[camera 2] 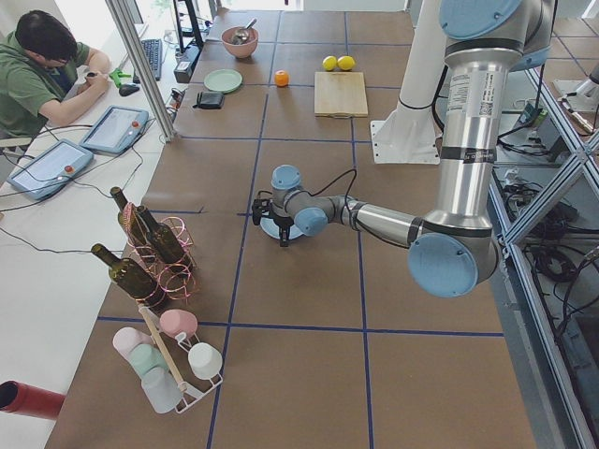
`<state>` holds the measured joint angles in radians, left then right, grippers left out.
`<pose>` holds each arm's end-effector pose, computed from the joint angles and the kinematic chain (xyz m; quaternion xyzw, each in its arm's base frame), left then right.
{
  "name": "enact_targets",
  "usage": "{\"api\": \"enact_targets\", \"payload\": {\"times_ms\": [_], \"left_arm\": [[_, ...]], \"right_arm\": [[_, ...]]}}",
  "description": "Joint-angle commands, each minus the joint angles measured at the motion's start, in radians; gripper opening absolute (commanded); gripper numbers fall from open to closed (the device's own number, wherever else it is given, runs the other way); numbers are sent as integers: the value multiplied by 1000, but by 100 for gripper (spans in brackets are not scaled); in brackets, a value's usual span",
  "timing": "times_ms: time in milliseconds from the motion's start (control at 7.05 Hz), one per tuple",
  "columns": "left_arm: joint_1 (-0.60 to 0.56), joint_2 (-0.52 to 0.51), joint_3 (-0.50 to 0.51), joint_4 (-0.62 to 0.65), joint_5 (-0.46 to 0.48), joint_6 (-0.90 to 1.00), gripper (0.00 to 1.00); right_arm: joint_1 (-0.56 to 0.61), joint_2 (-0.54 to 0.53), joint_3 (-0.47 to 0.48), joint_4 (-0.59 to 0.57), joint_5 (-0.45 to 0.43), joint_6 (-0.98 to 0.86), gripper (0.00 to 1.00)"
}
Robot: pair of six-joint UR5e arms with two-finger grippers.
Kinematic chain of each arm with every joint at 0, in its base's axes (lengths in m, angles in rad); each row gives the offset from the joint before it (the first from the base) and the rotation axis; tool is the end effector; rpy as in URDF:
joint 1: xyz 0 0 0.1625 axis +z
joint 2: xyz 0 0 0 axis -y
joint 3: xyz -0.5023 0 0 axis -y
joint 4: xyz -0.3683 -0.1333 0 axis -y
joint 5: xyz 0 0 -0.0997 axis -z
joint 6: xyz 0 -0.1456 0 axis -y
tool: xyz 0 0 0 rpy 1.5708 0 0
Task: Pick orange to plate
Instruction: 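Reach the left gripper to the white plate's rim and grasp it, then lift the white plate with the left gripper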
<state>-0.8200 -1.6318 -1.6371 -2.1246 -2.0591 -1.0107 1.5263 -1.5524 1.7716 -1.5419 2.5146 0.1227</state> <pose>0.3307 -0.4497 0.6542 0.0306 0.3950 -0.0385 0.9174 -0.0063 -0.4866 0.6430 0.0722 -0.4587 -0.0216 0.8854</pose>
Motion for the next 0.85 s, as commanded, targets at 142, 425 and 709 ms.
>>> {"api": "enact_targets", "payload": {"times_ms": [142,425,709], "left_arm": [[-2,3,-12,3,-1,3,29],[-5,3,-13,5,-1,1,0],[-13,45,-79,8,-9,27,0]], "right_arm": [[0,0,20,-6,3,31,100],[0,0,29,-7,3,35,100],[0,-2,35,-9,3,35,100]]}}
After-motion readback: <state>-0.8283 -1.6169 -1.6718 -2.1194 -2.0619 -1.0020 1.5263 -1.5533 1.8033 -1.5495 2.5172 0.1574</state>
